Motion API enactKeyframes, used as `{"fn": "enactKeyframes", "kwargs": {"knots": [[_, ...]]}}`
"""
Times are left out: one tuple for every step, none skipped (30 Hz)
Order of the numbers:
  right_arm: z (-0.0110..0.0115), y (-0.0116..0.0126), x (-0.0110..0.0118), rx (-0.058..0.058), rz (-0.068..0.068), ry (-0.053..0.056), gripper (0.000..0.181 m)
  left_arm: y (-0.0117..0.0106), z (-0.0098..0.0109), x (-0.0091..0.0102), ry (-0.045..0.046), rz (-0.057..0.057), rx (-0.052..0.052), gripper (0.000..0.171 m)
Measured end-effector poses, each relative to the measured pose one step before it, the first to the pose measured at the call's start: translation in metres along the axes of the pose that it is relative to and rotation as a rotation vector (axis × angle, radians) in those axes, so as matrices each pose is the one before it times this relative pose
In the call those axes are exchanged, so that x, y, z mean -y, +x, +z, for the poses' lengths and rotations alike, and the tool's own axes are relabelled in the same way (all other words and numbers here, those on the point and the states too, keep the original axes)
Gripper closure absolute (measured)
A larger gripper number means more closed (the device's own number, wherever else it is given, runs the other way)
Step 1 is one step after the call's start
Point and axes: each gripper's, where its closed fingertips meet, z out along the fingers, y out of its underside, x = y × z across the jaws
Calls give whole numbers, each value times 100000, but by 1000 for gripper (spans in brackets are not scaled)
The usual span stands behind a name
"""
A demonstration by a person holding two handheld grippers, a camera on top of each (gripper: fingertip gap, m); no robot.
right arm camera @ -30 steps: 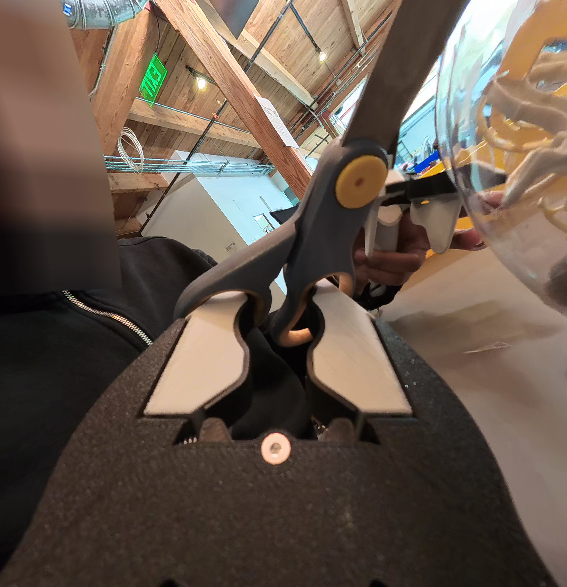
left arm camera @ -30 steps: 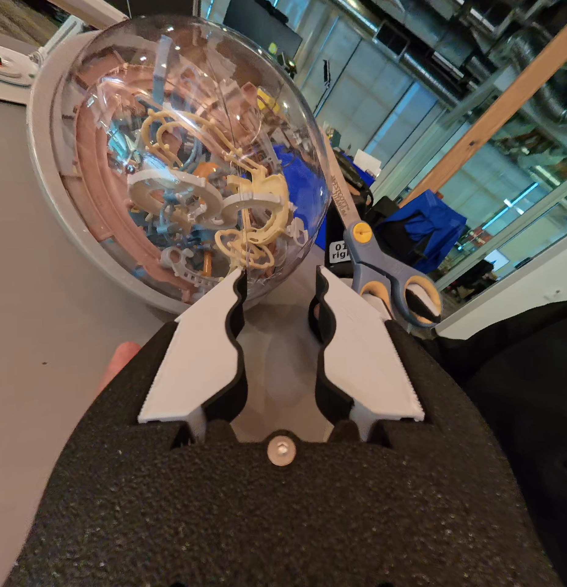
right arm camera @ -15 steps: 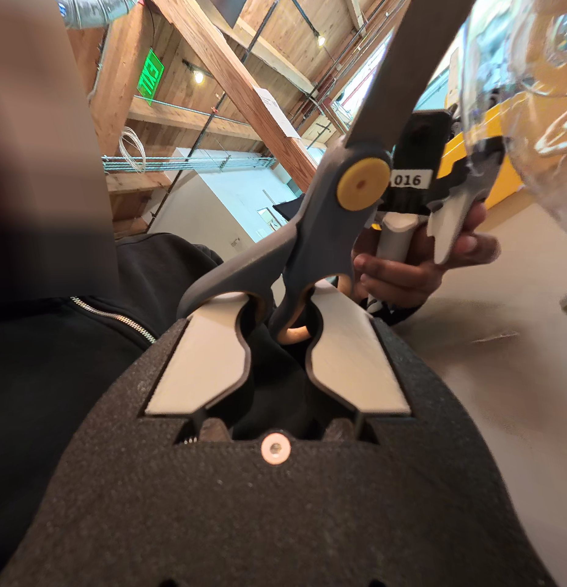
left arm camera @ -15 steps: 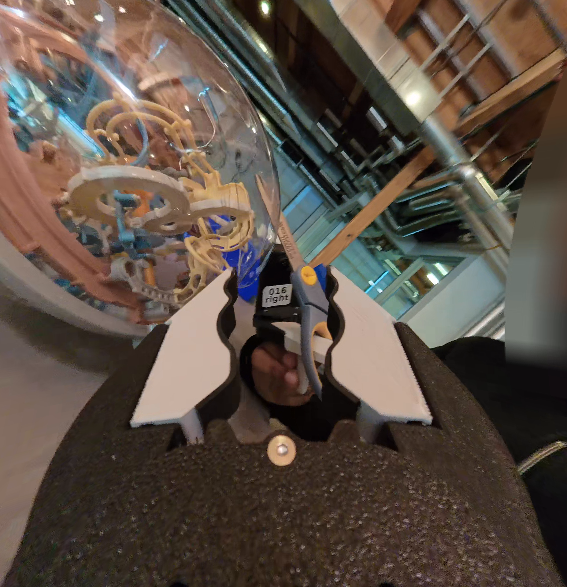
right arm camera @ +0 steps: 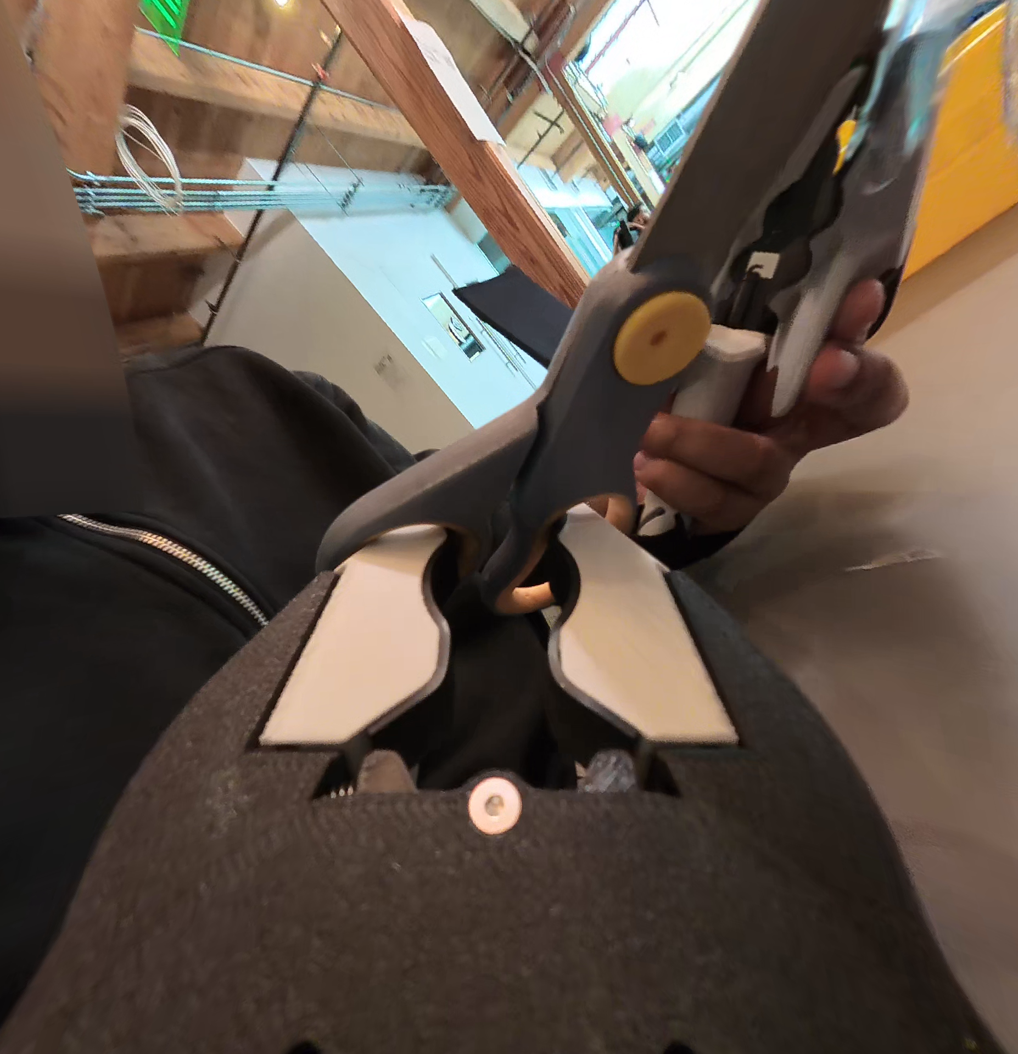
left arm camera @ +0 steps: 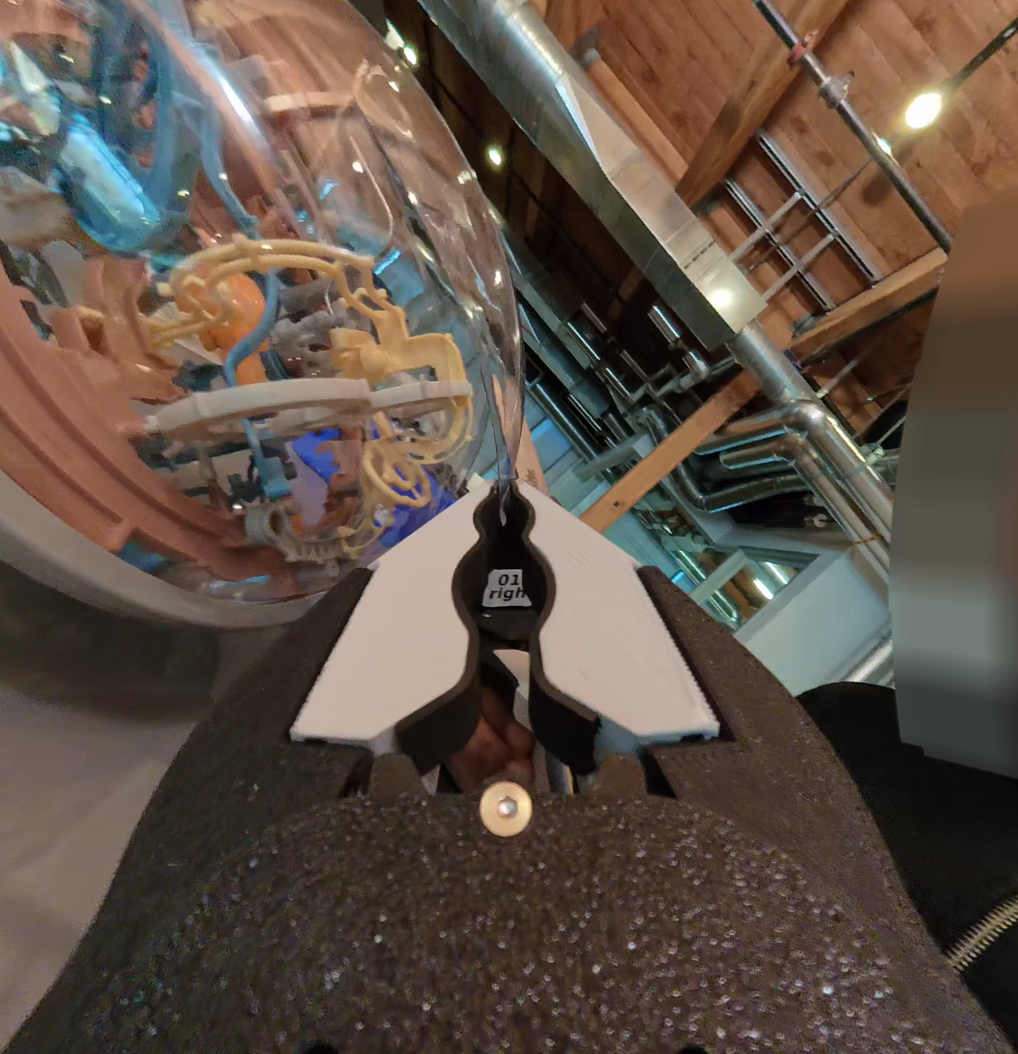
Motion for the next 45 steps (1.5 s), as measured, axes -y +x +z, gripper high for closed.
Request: {"fn": "enactKeyframes", "kwargs": {"knots": [[59,18,-73,-193,-184,-425,157,-102,-47,30,750,478,-89,171],[14,-31,4,151,-171,81,157,147,-46,-40,-246,-1497,-1991,171],[-68,-11,137,181,106,904,157,96,17,-209,-2039,-2638,-1689,171],[-162,-25,269,470,644,1743,157,-66,28,-268,-2332,-983,38,171],[-187,-122,265,1295,857,1705,157,24,26,-217,-1551,1716,349,171],[-170,-158,270,1563,802,1636,157,76,44,-149,-1351,2079,561,171],[-153,-150,245,1463,817,1487,157,56,66,-287,-2679,1724,820,171],[-163,-218,224,1726,375,1376,157,80,46,-276,-2880,1980,659,171],[-162,-286,224,1941,53,1335,156,40,13,-194,-2331,2230,989,171],[-165,-223,218,1517,25,1315,155,34,-36,-165,-2355,1884,777,171],[-104,-267,38,1743,364,176,154,37,-66,-81,-1856,1501,562,171],[-32,-156,-93,1127,893,-552,154,2,-117,-5,-1432,1031,536,171],[-19,-58,-108,414,879,-750,152,72,-128,-73,-1726,637,-139,171],[-40,-70,-86,201,466,-478,152,12,-149,-71,-1724,508,-33,171],[-89,-139,-13,586,442,-104,150,-53,-177,-5,-992,842,389,171],[-193,-138,4,424,930,-127,150,88,-176,33,-664,53,-660,171],[-250,-90,2,137,1087,-157,149,121,-132,27,-821,-791,-1034,171],[-285,-78,29,124,1159,-107,149,41,-135,7,-699,-170,-359,171],[-261,-107,-15,244,1012,-423,148,54,-103,-26,-729,485,-330,171],[-209,-63,-80,-295,532,-944,148,81,-44,-136,-1392,360,-481,171],[-161,77,-168,-1468,244,-1474,148,-23,12,-148,-1409,844,294,171],[-150,131,-243,-1940,-182,-1863,148,-9,57,-182,-1174,1131,309,171],[-154,108,-279,-1987,-437,-2054,148,76,97,-215,-1194,694,-337,171],[-180,163,-250,-2216,-409,-1910,148,7,117,-183,-870,208,-123,171],[-199,144,-188,-2085,-745,-1405,148,-14,118,-128,-461,-68,-185,171],[-220,134,-112,-1820,-535,-942,148,56,90,-63,-111,-283,-720,171],[-243,121,-47,-1451,-179,-489,148,-3,73,-18,137,-377,-276,171],[-249,107,5,-1070,1,-104,148,-37,43,-3,219,-330,-118,171],[-227,69,45,-641,227,236,148,-34,23,27,241,-23,-30,171],[-162,-17,71,173,563,451,148,13,30,13,73,517,-98,171],[-106,-59,96,728,563,738,148,14,55,-18,-182,858,-72,171],[-65,-49,52,500,377,466,148,-83,26,19,56,921,552,171],[-40,-42,-7,397,299,123,149,10,-24,45,308,356,-286,171],[-13,-53,-53,400,167,-261,150,188,-43,101,640,-475,-1475,171],[13,-24,-38,65,-279,-266,150,55,-55,16,120,-579,-635,171],[39,-3,-60,-119,-401,-280,150,12,-87,-17,192,258,45,171],[52,20,-49,-105,-247,-235,150,16,-104,-10,508,767,167,171],[63,33,-18,-169,-94,-111,150,85,-125,-16,943,295,-293,171],[81,37,38,-300,-99,273,150,126,-162,41,1747,-213,-631,171],[140,0,84,-8,54,752,150,153,-230,68,2612,-779,-837,171],[236,-52,114,474,468,1280,150,141,-288,132,3362,-1400,-844,171],[328,-93,112,748,532,1983,150,277,-329,138,3561,-1380,-1580,171],[379,-140,142,1097,439,2882,151,332,-329,177,3260,-584,-1367,171],[408,-271,169,2068,726,3382,151,383,-299,209,2428,484,-1143,171],[443,-361,68,2873,1193,2898,151,379,-228,172,1412,1847,-688,171]]}}
